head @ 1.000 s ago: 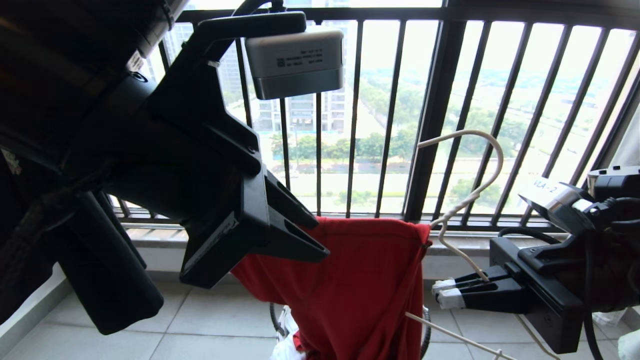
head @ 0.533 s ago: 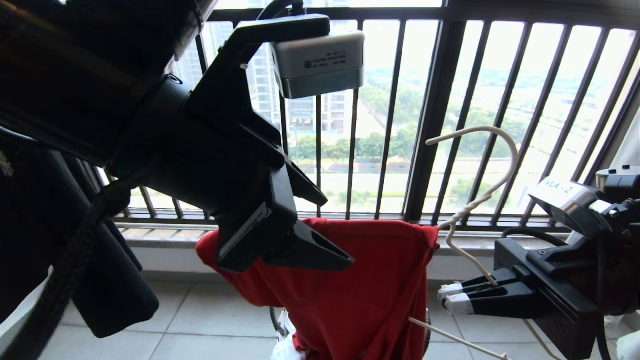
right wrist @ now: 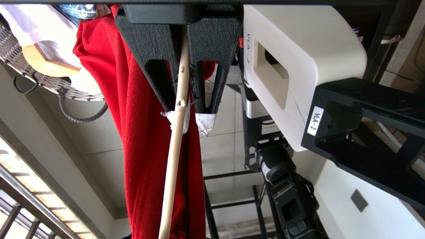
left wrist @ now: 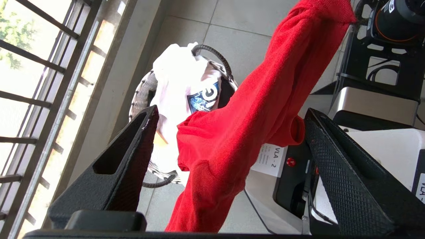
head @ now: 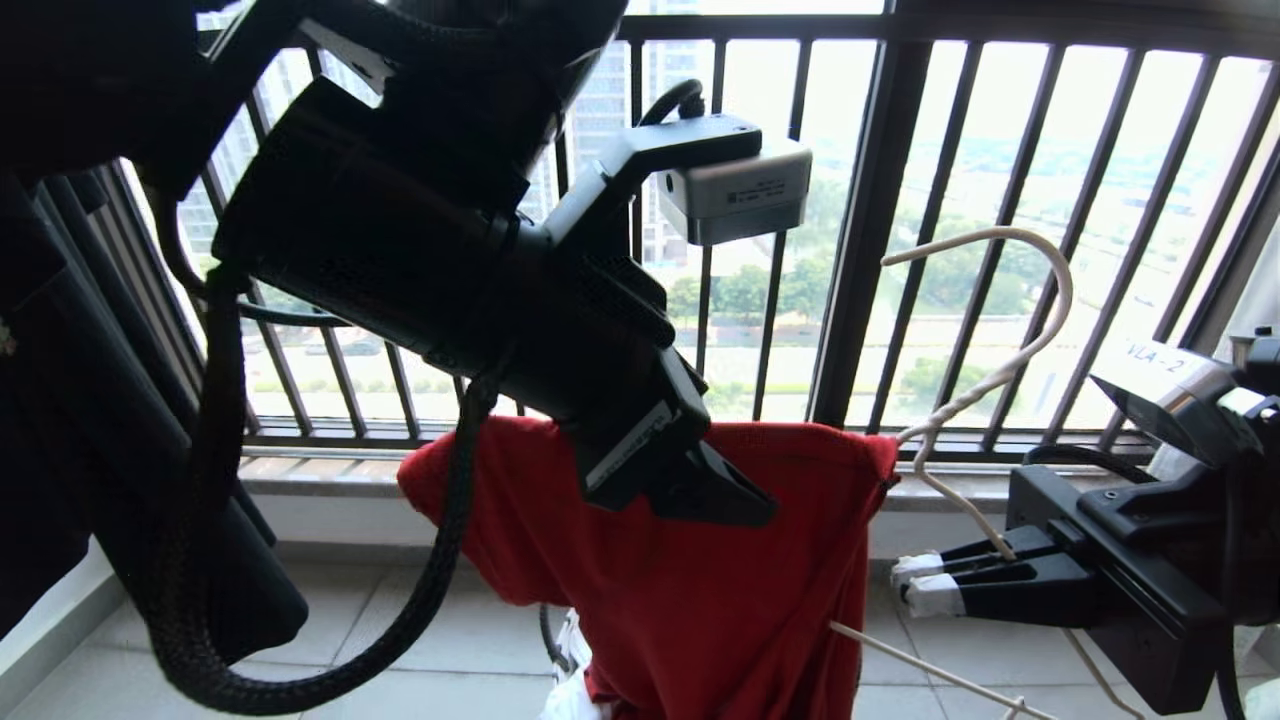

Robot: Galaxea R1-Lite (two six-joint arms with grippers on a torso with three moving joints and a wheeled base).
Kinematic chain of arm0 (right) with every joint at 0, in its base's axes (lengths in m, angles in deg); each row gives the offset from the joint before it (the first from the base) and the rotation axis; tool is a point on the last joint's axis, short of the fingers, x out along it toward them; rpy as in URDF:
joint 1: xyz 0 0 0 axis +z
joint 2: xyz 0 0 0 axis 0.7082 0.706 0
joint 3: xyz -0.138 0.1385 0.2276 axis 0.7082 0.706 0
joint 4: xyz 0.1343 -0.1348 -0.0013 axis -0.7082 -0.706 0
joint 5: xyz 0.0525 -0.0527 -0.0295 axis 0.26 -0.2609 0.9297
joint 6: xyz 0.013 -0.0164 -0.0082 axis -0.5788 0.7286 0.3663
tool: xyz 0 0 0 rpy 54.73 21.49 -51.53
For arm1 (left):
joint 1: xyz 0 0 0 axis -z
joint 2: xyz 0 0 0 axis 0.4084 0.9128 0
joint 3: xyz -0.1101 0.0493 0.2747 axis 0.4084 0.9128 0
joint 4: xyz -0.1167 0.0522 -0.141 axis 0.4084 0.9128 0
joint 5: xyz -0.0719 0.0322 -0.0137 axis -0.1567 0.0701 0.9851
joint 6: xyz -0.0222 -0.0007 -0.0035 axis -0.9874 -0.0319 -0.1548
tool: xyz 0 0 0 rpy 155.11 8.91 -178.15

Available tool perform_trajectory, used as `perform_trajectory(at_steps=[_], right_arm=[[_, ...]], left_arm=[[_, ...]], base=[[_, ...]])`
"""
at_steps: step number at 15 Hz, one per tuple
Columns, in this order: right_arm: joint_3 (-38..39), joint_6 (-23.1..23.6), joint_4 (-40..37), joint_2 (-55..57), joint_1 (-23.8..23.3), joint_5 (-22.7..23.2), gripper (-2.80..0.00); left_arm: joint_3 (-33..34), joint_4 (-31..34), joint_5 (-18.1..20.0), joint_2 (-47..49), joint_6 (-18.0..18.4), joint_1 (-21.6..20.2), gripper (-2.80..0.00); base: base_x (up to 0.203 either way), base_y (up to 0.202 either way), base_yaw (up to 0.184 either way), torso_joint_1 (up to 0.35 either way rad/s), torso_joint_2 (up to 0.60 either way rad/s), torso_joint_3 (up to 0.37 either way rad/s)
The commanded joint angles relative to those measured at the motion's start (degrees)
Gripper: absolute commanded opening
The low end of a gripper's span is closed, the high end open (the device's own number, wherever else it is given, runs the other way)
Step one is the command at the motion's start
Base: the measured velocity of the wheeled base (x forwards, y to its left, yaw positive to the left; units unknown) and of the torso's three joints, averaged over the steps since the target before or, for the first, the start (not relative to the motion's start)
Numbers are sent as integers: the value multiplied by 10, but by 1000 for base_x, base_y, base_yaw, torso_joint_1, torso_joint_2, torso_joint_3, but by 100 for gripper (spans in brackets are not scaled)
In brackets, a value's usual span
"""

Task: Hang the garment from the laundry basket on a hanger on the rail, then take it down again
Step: Hang the clothes on the clothes rack

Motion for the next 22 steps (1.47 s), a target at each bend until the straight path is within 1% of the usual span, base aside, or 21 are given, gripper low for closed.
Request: perform_trajectory(at_steps=[1, 17, 18, 22], right_arm=[[-2, 1, 1, -6, -6, 5, -280], [-8, -4, 1, -6, -16, 6, -280], [-8, -4, 1, -6, -16, 6, -280], [-11, -4, 1, -6, -17, 5, -280]], left_arm=[[0, 3, 1, 13, 1, -1, 0], [0, 2, -1, 20, 3, -1, 0], [0, 2, -1, 20, 3, -1, -280], [0, 2, -2, 20, 4, -1, -280]], base=[[0, 0, 0, 0, 0, 0], [0, 0, 0, 0, 0, 0], [0, 0, 0, 0, 0, 0], [0, 0, 0, 0, 0, 0]])
